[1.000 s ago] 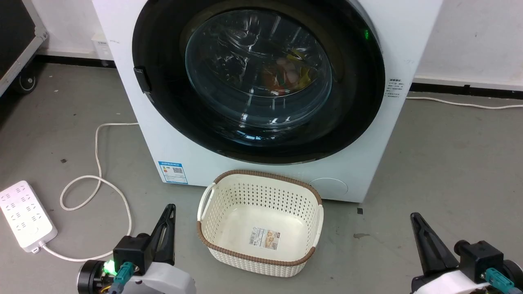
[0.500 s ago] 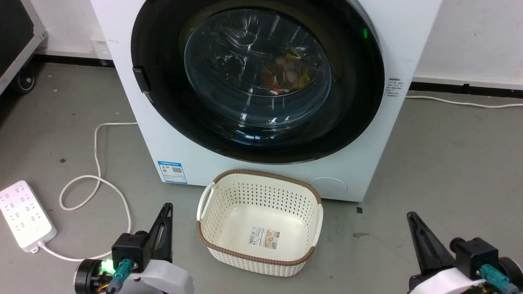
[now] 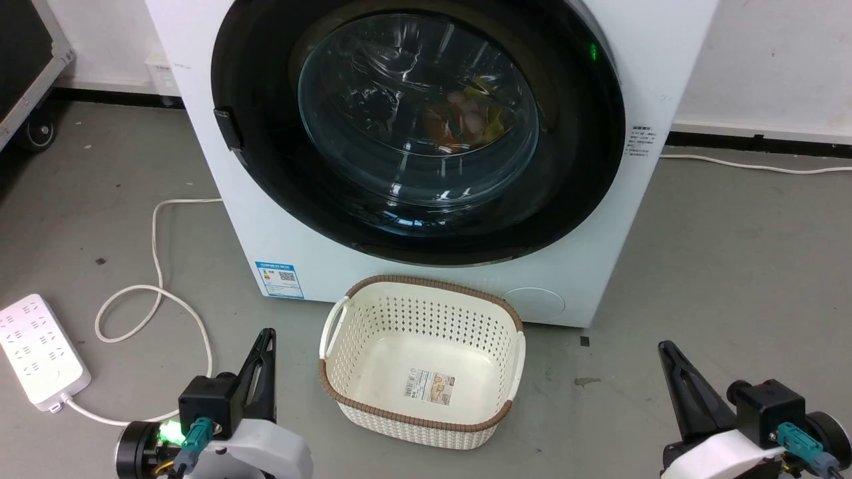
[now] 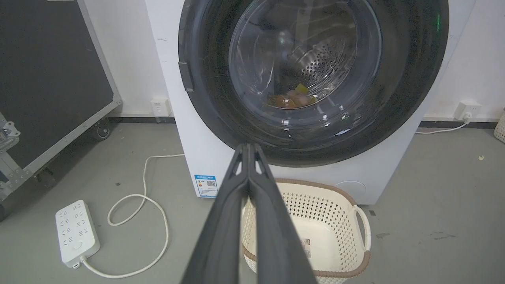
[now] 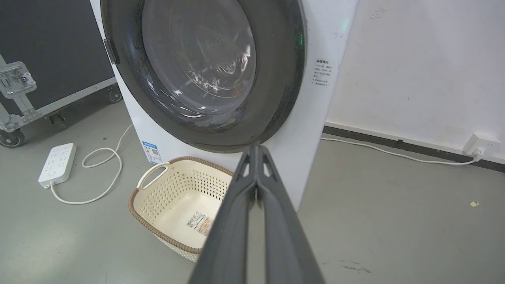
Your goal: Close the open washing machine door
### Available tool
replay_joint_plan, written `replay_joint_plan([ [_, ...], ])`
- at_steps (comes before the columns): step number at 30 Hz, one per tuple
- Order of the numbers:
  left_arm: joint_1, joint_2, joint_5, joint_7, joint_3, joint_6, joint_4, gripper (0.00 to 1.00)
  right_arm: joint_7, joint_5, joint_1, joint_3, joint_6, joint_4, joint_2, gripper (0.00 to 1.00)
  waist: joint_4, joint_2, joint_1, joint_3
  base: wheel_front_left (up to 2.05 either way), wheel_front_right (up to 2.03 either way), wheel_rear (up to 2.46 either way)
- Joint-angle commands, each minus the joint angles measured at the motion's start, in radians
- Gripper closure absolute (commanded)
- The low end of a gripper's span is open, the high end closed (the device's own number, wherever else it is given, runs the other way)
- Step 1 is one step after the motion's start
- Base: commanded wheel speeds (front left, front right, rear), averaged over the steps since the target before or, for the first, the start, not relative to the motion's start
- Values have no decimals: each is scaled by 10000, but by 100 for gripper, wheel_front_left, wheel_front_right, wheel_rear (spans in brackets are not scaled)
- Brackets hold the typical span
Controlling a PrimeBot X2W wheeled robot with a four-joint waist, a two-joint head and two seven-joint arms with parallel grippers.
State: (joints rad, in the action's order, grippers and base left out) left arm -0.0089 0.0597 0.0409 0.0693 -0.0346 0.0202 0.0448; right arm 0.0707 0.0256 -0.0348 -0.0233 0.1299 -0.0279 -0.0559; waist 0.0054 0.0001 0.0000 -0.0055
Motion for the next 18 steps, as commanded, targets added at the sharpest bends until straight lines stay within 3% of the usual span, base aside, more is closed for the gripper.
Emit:
replay_joint_plan([
  [1,66,-13,-96,-59,55,-42,-75,100,-68,-79,154,35,6,84,42,100,-2,-1,0,2,0,0,0],
  [18,79,-58,-268,-406,214,-130,-279,100,-418,-176,260,143,7,191,50,100,-30,-1,0,31,0,0,0],
])
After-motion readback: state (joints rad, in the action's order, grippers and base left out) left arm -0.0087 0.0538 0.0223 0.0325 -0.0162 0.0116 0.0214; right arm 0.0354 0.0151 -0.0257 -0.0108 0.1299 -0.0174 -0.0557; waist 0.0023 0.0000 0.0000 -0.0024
